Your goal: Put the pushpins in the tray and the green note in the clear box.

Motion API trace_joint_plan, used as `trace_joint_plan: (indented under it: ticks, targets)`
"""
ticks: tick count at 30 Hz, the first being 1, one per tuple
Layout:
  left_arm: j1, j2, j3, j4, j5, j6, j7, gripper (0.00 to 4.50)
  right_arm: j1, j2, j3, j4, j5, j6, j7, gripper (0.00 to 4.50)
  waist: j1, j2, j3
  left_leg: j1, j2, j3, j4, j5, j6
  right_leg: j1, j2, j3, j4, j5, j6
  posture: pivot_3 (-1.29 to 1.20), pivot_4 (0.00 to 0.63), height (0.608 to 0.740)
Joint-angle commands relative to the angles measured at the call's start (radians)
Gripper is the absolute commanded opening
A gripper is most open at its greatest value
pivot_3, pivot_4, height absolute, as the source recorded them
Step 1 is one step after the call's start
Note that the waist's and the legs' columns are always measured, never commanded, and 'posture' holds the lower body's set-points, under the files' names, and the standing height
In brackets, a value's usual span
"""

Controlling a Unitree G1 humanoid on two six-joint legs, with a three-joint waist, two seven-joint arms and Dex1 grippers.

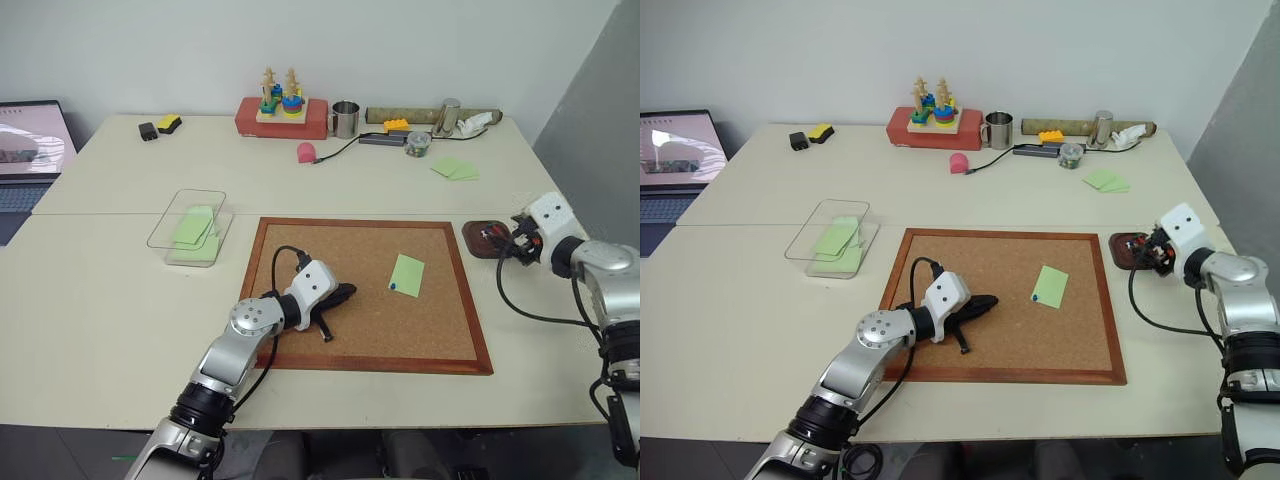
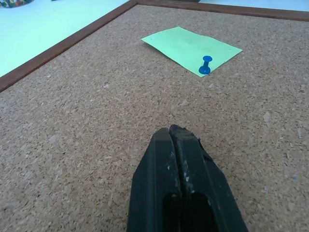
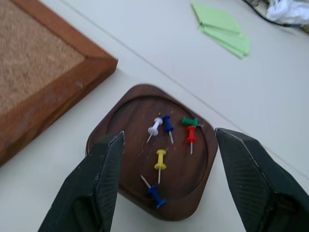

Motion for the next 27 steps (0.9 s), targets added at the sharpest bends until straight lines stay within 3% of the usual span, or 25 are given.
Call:
trace_joint_plan:
  ticks: [1, 10, 18, 27]
  targets:
    - [0.015, 0.001, -0.015, 0.035, 0.023, 0.015, 0.003, 0.0, 0.051, -0.025, -0.043, -0.259, 0.139, 0.078, 0.137, 3.02, 0.0, 0.0, 0.0, 0.0, 0.0, 0.0, 0.0, 0.0, 0.0, 0.0, 0.0, 0.0, 0.0, 0.0, 0.0, 0.0, 0.15, 0.74]
    - [0.012, 0.003, -0.014, 0.039, 0.021, 0.014, -0.004, 0.0, 0.228, 0.052, 0.07, -0.612, 0.222, 0.181, 0.206, 3.02, 0.0, 0.0, 0.0, 0.0, 0.0, -0.001, 0.0, 0.0, 0.0, 0.0, 0.0, -0.001, 0.0, -0.002, 0.003, 0.0, 0.15, 0.74]
    - [0.008, 0.005, -0.012, 0.041, 0.02, 0.015, -0.007, 0.0, 0.241, 0.176, 0.178, -0.558, 0.135, 0.119, 0.125, 3.02, 0.001, 0.0, 0.0, 0.0, 0.0, -0.001, 0.0, 0.0, 0.0, 0.0, 0.0, -0.001, 0.0, -0.002, 0.004, 0.0, 0.15, 0.74]
    - [0.005, 0.004, -0.014, 0.042, 0.023, 0.013, -0.005, 0.0, 0.235, 0.231, 0.209, -0.472, 0.11, 0.068, 0.128, 3.02, 0.0, 0.0, 0.0, 0.0, 0.0, -0.002, 0.0, 0.0, 0.0, 0.0, 0.0, -0.002, 0.0, -0.002, 0.004, 0.0, 0.15, 0.74]
